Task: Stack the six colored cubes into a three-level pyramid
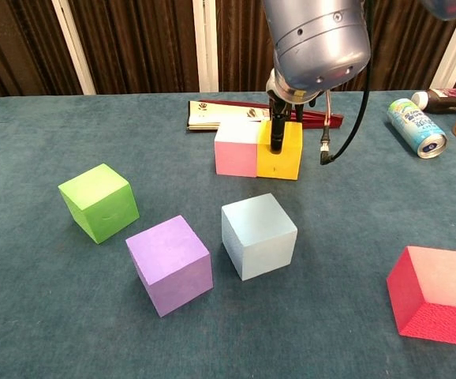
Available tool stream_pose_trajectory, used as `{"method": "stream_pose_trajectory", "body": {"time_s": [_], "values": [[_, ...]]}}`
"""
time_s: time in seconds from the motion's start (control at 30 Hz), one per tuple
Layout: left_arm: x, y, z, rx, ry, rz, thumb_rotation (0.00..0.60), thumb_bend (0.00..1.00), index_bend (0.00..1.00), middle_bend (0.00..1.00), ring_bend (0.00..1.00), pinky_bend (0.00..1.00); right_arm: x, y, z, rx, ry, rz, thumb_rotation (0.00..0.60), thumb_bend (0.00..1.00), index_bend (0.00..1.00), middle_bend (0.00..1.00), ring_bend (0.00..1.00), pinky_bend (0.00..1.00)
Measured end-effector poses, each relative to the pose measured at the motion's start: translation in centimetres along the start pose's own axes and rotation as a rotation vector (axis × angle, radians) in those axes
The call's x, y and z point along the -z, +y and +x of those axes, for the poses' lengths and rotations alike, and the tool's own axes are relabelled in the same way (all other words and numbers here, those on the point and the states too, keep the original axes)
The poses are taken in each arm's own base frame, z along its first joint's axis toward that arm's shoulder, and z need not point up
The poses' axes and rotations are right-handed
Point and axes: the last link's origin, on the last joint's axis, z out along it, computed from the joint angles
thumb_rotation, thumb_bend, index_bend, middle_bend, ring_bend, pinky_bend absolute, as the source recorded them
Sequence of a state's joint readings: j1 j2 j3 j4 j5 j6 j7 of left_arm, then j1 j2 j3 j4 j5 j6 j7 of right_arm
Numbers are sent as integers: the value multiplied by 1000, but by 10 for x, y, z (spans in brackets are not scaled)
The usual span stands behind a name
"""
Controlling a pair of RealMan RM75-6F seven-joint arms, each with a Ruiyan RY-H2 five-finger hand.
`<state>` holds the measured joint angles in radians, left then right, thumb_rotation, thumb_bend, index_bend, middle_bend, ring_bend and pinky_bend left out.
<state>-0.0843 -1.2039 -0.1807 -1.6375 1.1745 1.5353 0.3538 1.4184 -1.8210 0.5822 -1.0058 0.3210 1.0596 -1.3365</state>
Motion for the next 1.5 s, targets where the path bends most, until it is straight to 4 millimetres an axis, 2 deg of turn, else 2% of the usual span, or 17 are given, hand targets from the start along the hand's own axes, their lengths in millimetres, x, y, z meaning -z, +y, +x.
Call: {"method": "stream_pose_trajectory", "body": {"time_s": [0.27, 0.6, 1.5], "values": [[0, 0, 0, 0, 1, -1, 600, 286, 88, 0, 0, 0, 0, -1, -1, -11, -7, 8, 600, 313, 388, 337, 186, 0], [0, 0, 0, 0, 1, -1, 600, 286, 88, 0, 0, 0, 2, -3, 1, 3, -22, 19, 600, 312, 292, 184, 66, 0], [0, 0, 0, 0, 1, -1, 600, 286, 88, 0, 0, 0, 7, -4, 1, 20, -46, 14, 600, 312, 216, 146, 31, 0]]}}
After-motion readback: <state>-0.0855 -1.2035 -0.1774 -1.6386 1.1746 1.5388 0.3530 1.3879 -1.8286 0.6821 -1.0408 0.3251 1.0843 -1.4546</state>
